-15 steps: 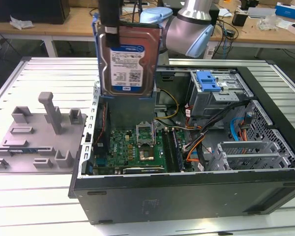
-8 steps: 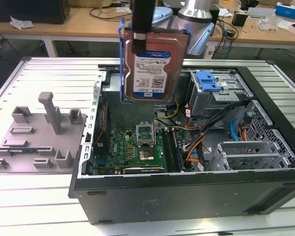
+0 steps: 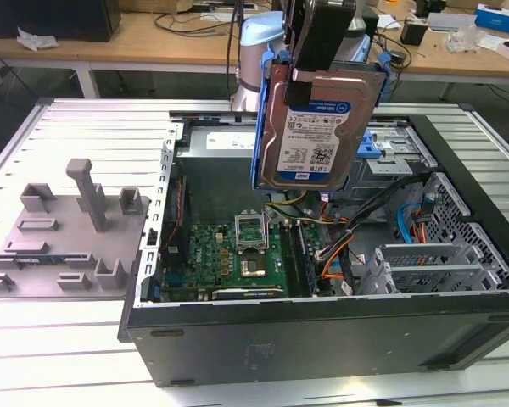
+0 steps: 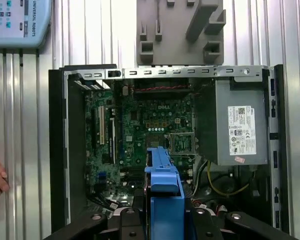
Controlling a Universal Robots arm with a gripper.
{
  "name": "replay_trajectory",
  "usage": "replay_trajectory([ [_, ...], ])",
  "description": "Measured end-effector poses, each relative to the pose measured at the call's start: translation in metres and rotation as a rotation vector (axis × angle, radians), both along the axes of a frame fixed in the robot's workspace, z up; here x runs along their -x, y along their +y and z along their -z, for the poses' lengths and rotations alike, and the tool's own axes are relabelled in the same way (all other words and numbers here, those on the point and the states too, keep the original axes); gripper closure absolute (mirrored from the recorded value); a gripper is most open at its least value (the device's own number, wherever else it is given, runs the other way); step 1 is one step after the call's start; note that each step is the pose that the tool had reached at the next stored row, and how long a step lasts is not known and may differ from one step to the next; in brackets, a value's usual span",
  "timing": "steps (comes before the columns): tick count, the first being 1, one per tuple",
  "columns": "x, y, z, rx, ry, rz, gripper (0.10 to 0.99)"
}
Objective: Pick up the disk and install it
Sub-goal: 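Pick up the disk, then insert the disk into the insertion slot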
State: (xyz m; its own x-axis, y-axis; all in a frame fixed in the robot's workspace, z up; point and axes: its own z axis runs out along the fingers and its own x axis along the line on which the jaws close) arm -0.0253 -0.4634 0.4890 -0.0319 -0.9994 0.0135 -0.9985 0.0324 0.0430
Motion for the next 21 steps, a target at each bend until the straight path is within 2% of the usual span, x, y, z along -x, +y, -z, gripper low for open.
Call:
replay_trajectory([
  [17, -0.0008, 0.0, 0.0, 0.0, 0.0, 0.0, 0.718],
  [18, -0.0009, 0.0, 0.0, 0.0, -0.0019, 0.0, 0.718],
  [19, -0.0009, 0.0, -0.0001, -0.001, -0.01, 0.0, 0.718],
  [20, -0.0009, -0.0004, -0.0001, -0.013, -0.0195, 0.0, 0.718],
  [21, -0.0008, -0.0014, 0.0, -0.021, -0.0233, 0.0, 0.718],
])
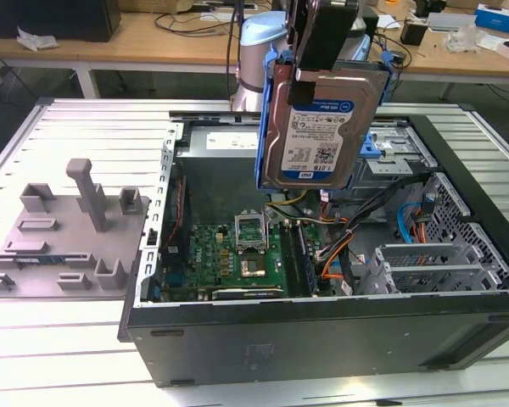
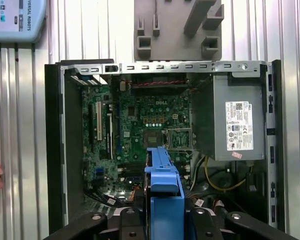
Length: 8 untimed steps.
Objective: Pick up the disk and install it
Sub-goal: 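Insert the disk into the insertion slot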
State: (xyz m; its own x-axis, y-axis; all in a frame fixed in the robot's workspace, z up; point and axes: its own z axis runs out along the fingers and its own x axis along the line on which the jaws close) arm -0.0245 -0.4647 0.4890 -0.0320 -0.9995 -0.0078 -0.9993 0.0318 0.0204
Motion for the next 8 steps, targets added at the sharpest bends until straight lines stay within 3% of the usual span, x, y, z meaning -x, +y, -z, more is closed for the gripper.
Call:
replay_trajectory([
  [2, 0.0, -0.0057, 0.0003, -0.032, -0.0026, 0.0, 0.718],
  [8, 0.0, -0.006, 0.0002, -0.032, -0.0025, 0.0, 0.718],
])
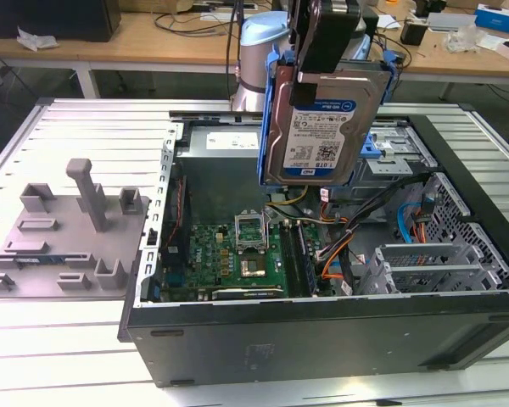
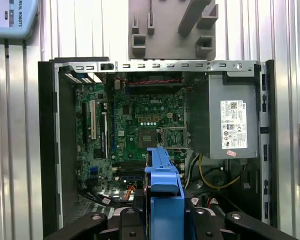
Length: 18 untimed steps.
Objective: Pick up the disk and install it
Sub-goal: 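Insert the disk into the insertion slot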
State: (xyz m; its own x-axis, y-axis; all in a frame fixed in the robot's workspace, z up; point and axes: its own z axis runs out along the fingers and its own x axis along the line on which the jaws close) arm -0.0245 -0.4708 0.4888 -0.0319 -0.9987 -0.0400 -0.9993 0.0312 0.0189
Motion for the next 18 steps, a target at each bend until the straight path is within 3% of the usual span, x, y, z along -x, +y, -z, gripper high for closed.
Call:
replay_trajectory([
  [3, 0.0001, -0.0004, 0.0003, 0.0, -0.0001, 0.0, 0.718],
  [5, 0.0, -0.0054, 0.0007, -0.001, -0.0002, 0.0, 0.718],
  [11, -0.0054, -0.0302, 0.0015, -0.002, -0.0002, 0.0, 0.718],
  [18, -0.0205, -0.051, 0.0015, -0.002, 0.0021, 0.0, 0.718],
])
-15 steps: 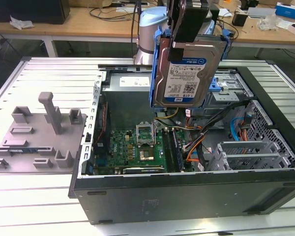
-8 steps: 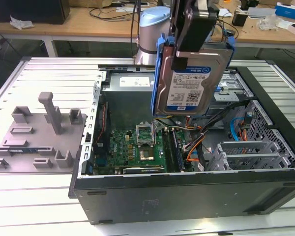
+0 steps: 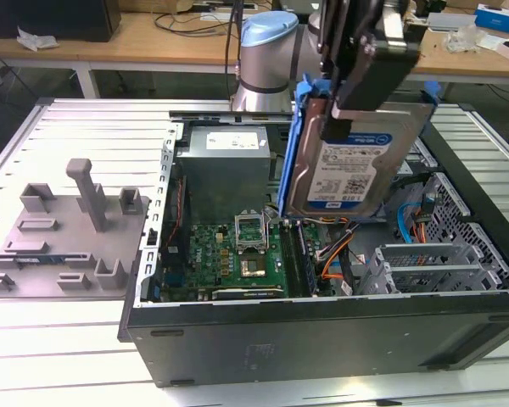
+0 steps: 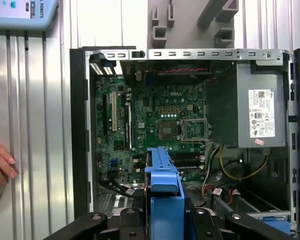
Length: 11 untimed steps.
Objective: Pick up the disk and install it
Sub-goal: 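Insert the disk into the insertion slot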
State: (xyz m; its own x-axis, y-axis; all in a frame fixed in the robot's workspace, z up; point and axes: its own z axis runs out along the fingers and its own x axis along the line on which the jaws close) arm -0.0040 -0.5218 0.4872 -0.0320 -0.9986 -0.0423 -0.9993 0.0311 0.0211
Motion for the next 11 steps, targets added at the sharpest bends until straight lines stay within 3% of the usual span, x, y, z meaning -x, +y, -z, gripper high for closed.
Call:
replay_trajectory([
  [4, -0.0108, -0.0113, 0.0, 0.0, 0.0017, 0.0, 0.718],
  [11, -0.0428, -0.0281, 0.0008, 0.0, 0.0017, 0.0, 0.718],
])
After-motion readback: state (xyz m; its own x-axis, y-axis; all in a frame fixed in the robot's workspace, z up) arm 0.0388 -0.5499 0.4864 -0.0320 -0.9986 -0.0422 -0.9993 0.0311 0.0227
